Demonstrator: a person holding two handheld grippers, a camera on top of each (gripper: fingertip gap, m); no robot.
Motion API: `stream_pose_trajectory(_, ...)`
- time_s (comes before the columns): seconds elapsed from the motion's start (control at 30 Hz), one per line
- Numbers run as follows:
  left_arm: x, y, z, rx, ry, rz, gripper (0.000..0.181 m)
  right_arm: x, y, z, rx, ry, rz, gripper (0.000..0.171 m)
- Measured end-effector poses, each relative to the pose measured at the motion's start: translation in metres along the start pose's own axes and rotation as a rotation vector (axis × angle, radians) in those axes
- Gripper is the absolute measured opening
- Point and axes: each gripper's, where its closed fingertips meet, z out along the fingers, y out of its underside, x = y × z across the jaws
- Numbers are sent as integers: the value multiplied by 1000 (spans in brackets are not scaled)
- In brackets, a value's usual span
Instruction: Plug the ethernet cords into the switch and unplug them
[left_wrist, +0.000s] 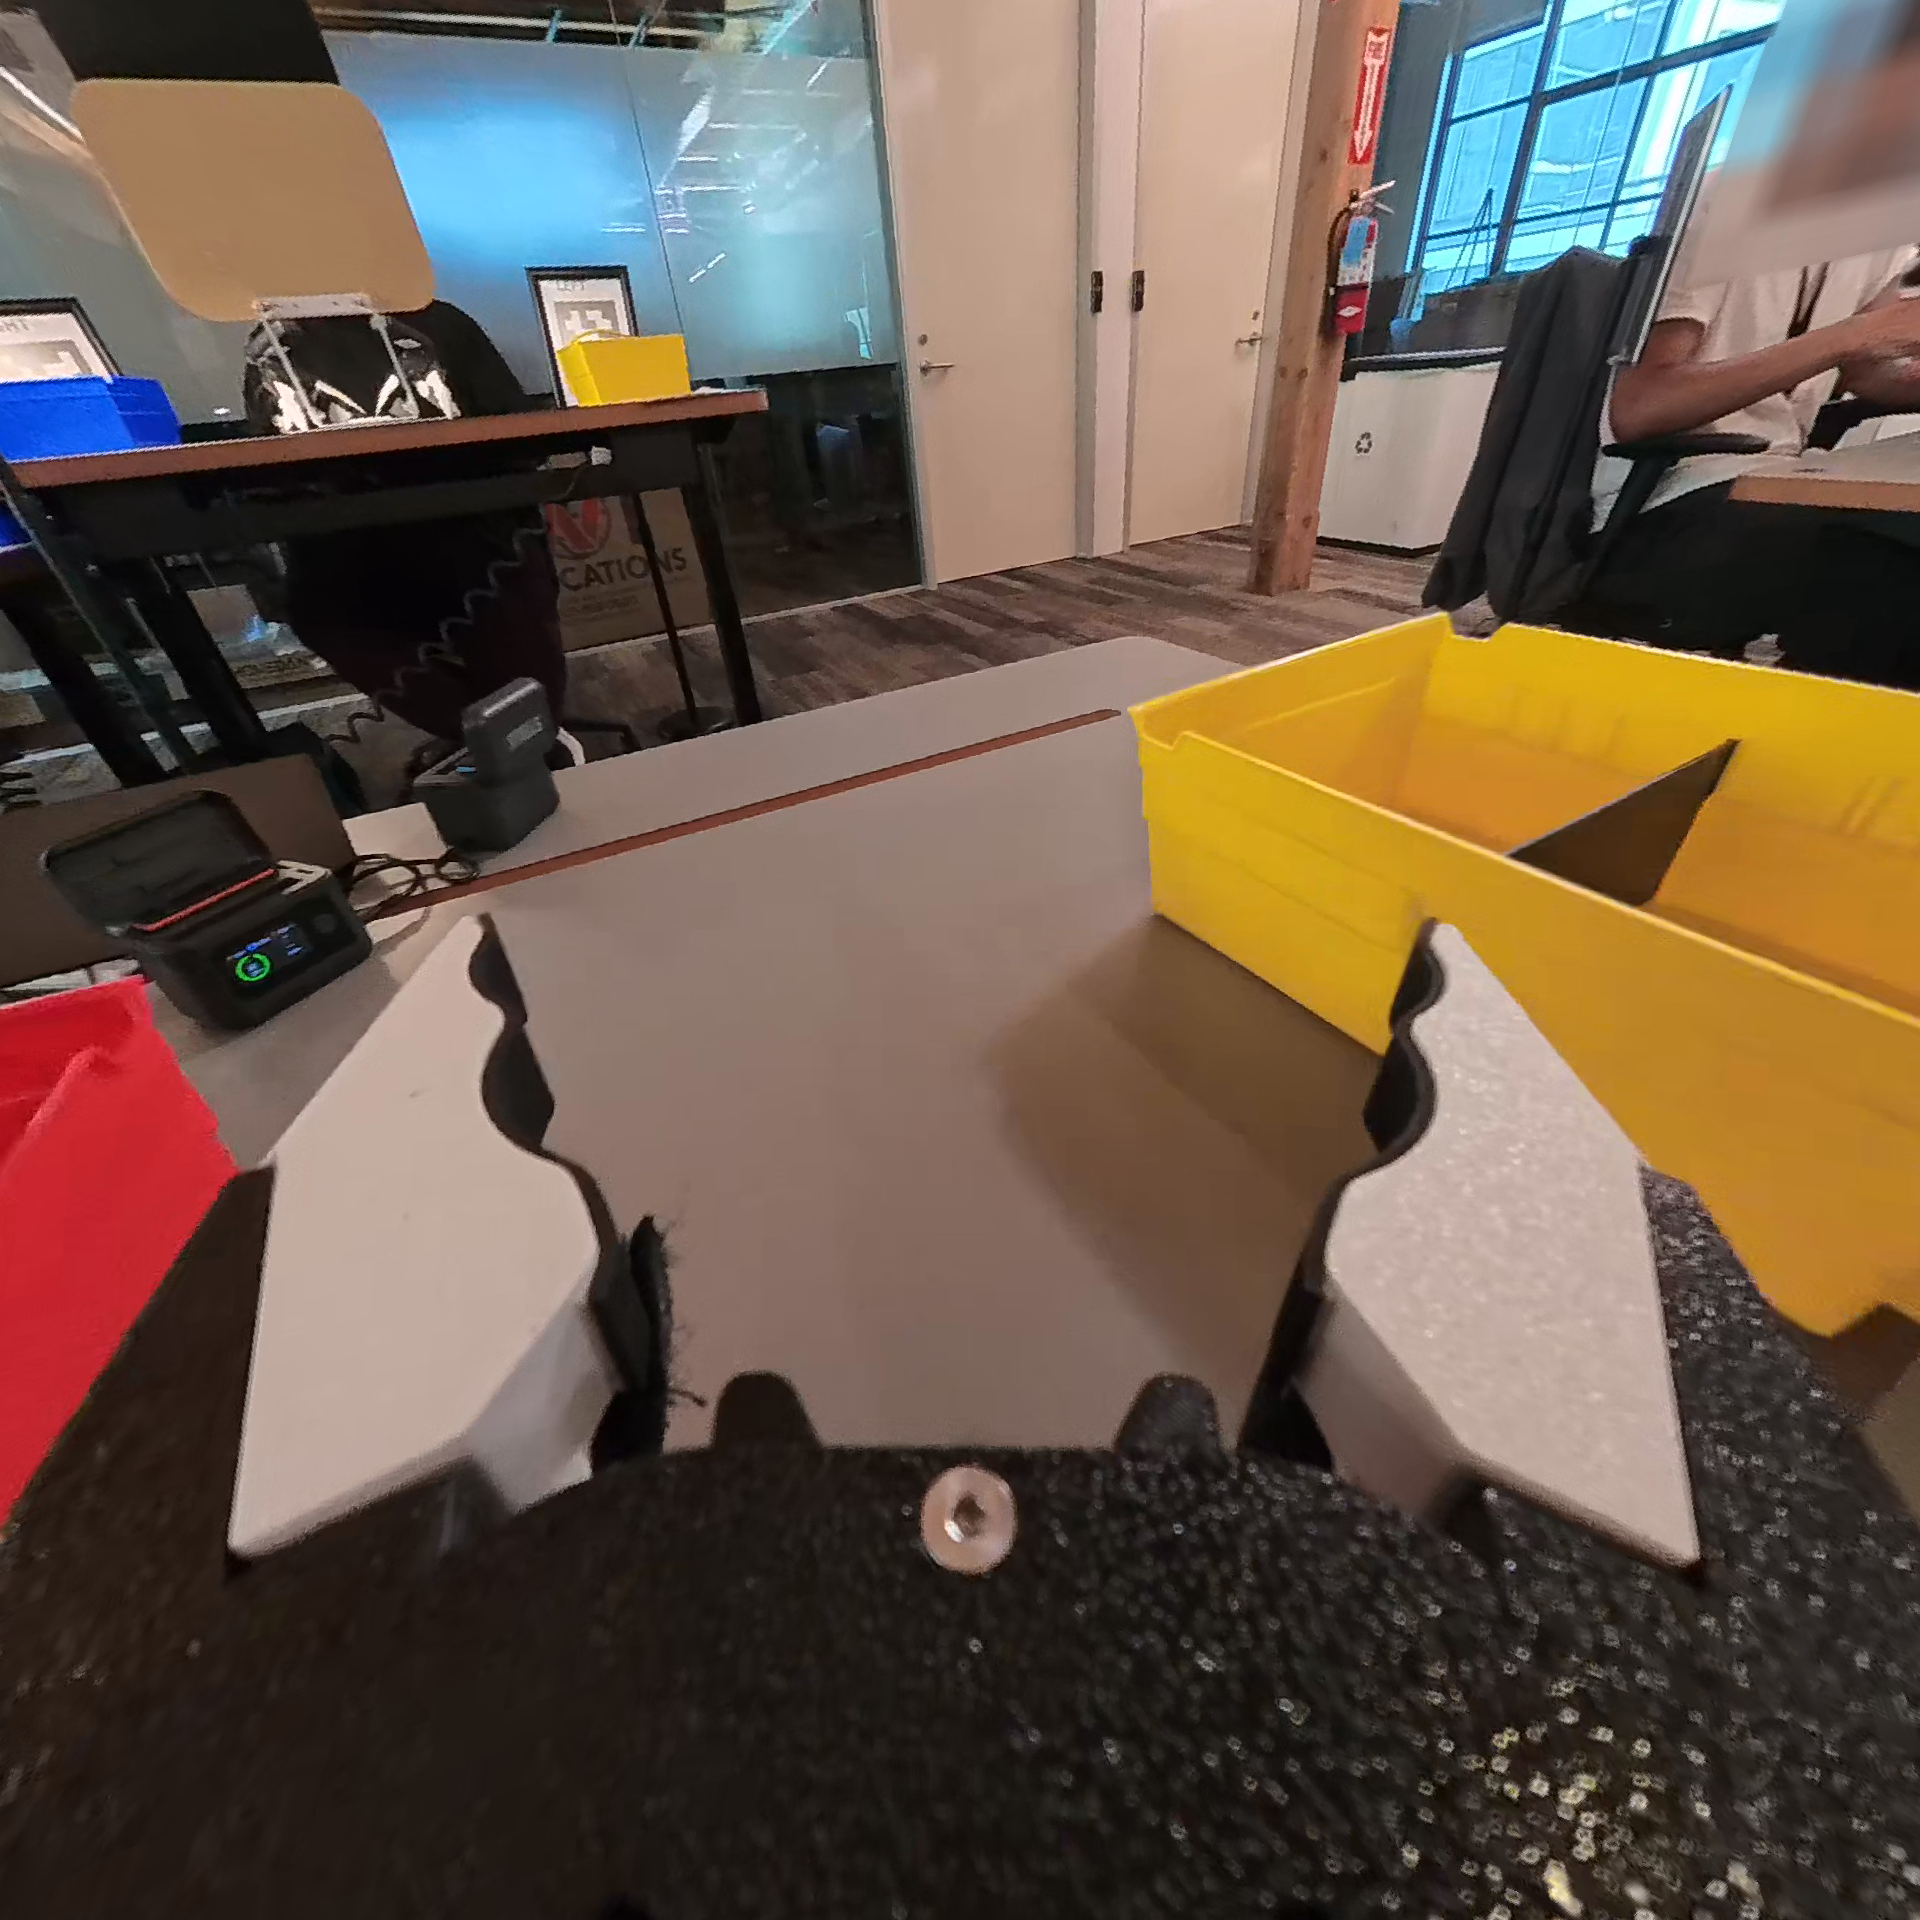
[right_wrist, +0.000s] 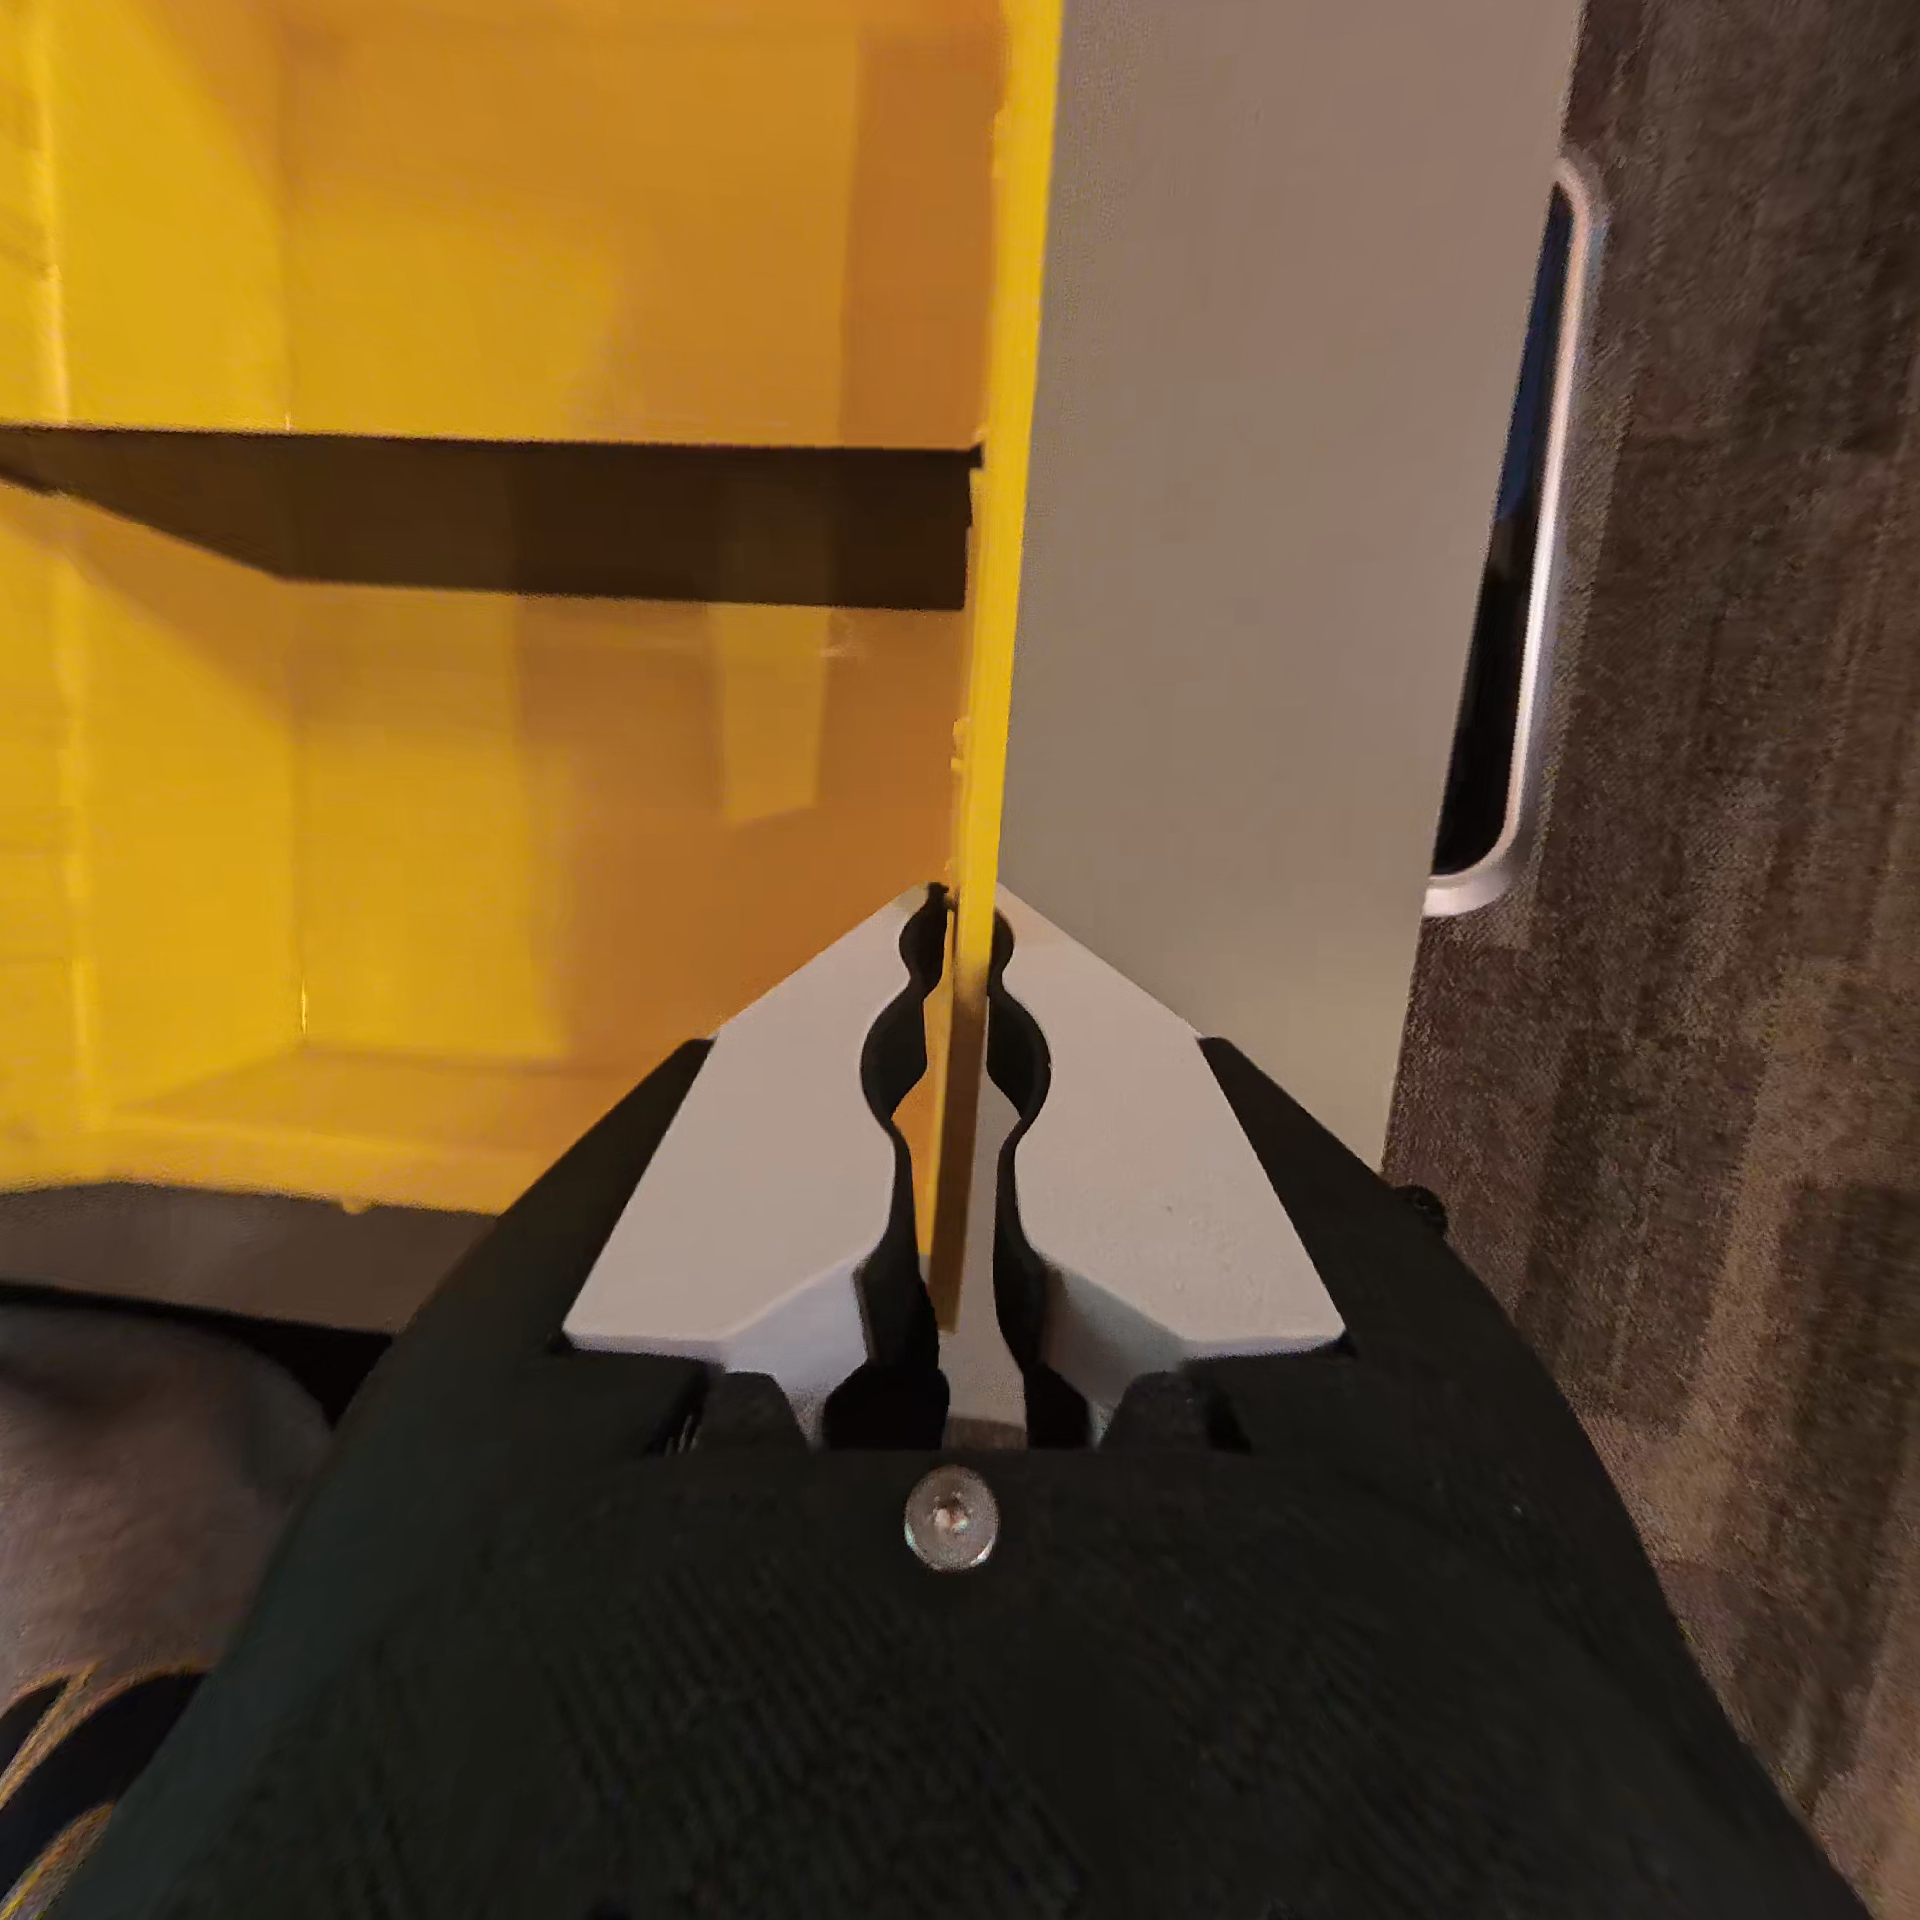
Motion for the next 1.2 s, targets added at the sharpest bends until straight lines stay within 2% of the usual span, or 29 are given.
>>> stream_pose_trajectory(0.03,-4,1,-1,-5,-9,1,158,3,-3,1,17,14,9,2)
stream_pose_trajectory(0.1,-13,3,-3,-21,-27,6,157,5,-7,3,43,14,33,2)
stream_pose_trajectory(0.17,-21,6,-7,-54,-25,10,145,8,-11,4,70,11,59,2)
stream_pose_trajectory(0.3,-24,15,-20,-125,104,-18,99,15,-19,8,128,25,104,4)
stream_pose_trajectory(0.4,-46,27,-26,-170,87,-72,62,21,-27,9,183,58,122,8)
stream_pose_trajectory(0.43,-56,33,-27,-189,57,-93,50,23,-29,8,201,69,130,14)
stream_pose_trajectory(0.47,-69,38,-28,-205,9,-114,37,25,-32,5,219,75,139,26)
stream_pose_trajectory(0.5,-85,43,-27,-213,-60,-139,11,26,-35,0,241,81,148,35)
stream_pose_trajectory(0.53,-95,46,-26,-206,-97,-151,0,29,-38,-6,267,97,157,43)
stream_pose_trajectory(0.6,-101,51,-21,-195,-82,-167,0,35,-44,-21,321,144,162,59)
stream_pose_trajectory(0.77,-131,69,-6,-234,-172,-171,0,30,-70,-75,525,218,81,62)
stream_pose_trajectory(0.87,-149,75,-1,-253,-233,-174,9,14,-88,-114,691,253,-4,61)
stream_pose_trajectory(0.97,-160,78,1,-256,-267,-161,8,-11,-104,-151,865,267,-115,62)
stream_pose_trajectory(1.13,-182,79,0,-233,-312,-158,12,-68,-122,-209,1263,150,-284,62)
stream_pose_trajectory(1.2,-194,78,1,-213,-325,-178,11,-91,-124,-223,1366,45,-282,73)
